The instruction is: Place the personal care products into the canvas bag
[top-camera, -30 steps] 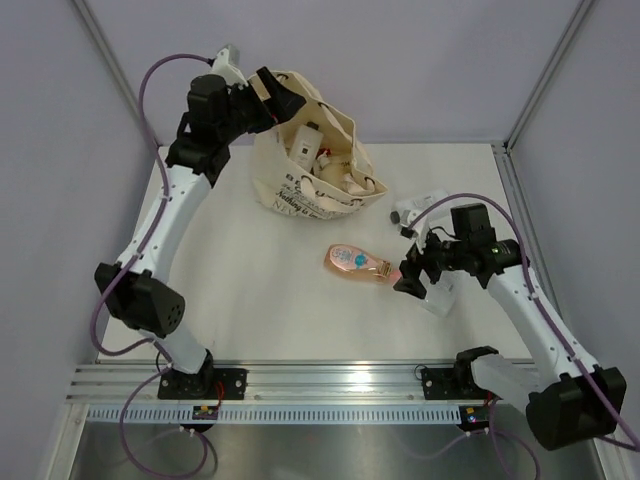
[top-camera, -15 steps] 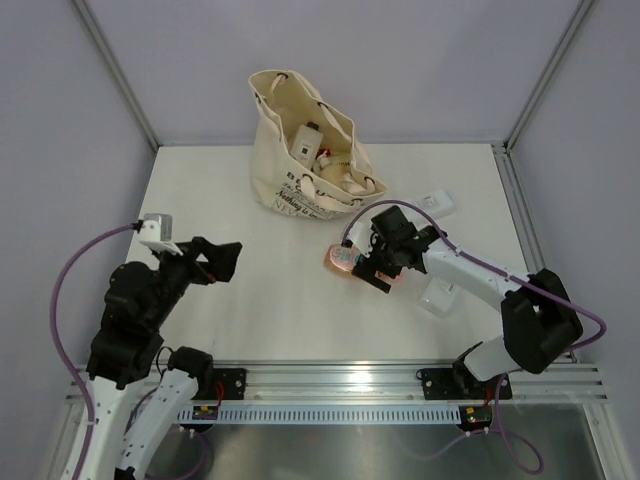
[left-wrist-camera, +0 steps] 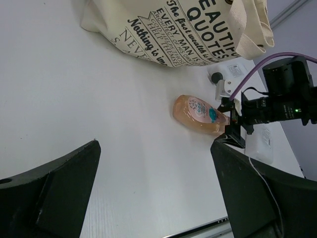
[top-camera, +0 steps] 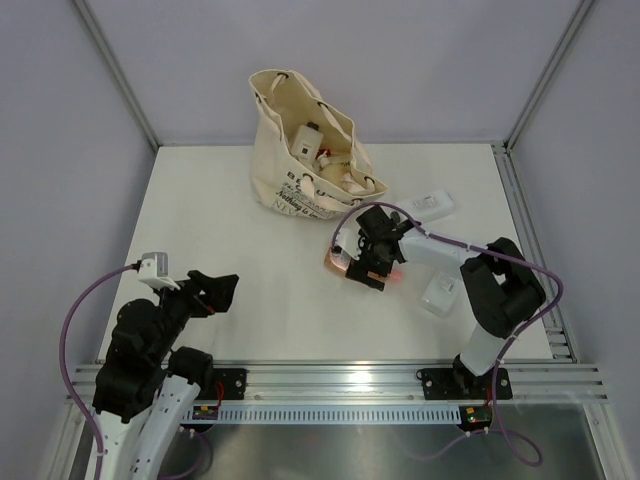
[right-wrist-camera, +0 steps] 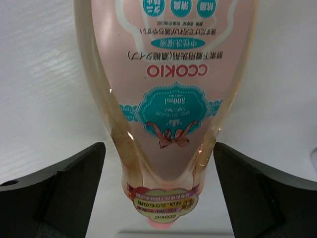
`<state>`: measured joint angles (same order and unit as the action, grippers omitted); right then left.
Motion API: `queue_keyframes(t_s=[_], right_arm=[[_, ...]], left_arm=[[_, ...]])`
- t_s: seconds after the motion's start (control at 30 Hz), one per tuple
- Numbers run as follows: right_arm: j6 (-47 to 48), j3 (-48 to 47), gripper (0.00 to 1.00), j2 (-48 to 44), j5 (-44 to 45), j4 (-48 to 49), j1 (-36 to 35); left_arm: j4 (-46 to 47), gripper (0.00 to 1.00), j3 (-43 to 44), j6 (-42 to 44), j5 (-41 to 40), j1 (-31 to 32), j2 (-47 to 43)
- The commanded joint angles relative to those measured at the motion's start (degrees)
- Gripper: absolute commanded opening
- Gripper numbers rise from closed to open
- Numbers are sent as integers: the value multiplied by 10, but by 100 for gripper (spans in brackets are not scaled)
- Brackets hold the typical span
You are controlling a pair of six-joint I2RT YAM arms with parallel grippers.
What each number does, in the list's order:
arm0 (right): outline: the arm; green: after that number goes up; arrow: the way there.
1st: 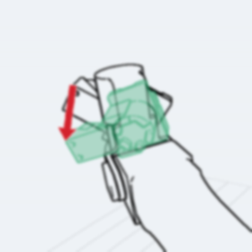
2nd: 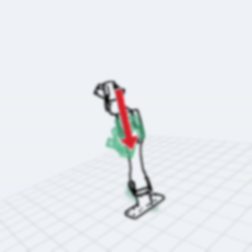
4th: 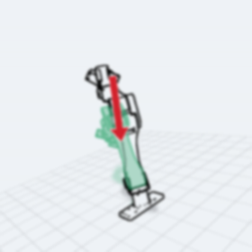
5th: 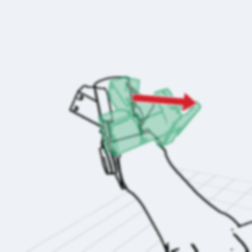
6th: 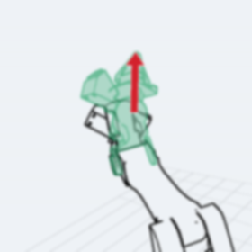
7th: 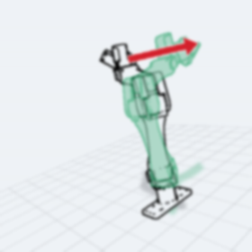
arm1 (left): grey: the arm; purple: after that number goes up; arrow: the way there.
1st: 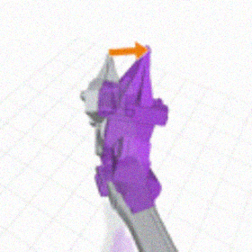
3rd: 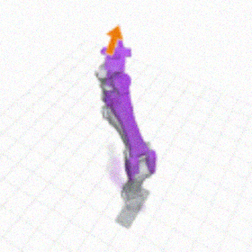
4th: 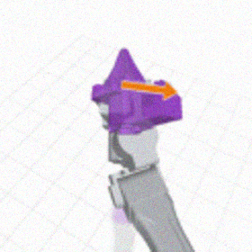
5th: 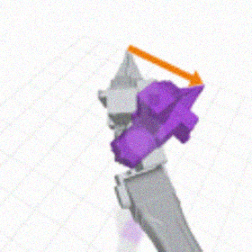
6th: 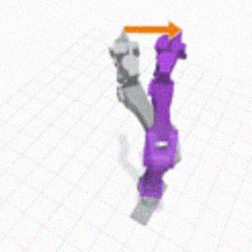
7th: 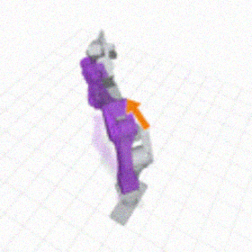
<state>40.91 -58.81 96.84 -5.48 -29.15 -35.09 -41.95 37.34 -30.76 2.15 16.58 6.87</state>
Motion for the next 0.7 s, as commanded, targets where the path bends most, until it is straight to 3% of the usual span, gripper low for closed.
queue_keyframes(t_s=[0.0,0.07,0.1,0.2,0.23,0.3,0.5,0.67], right_arm=[[21,-45,90,39,-17,2,-2],[22,-54,76,46,-30,-16,-2],[22,-58,57,46,-44,-24,-2],[27,-45,27,14,-70,-42,-2],[29,-38,12,1,-74,-43,-2],[44,-18,0,-50,-95,-52,-2],[55,-47,0,-197,-215,-158,-2],[38,-132,0,-254,-264,-217,-2]], left_arm=[[16,99,3,-7,-1,-1,6],[17,99,2,-7,1,-1,6],[17,99,2,-7,2,-1,6],[16,99,1,-8,2,-1,0],[16,99,0,-9,1,-1,-2],[15,99,-1,-11,2,-1,-6],[12,99,0,-15,2,-1,-11],[10,99,0,-18,-1,-1,-16]])
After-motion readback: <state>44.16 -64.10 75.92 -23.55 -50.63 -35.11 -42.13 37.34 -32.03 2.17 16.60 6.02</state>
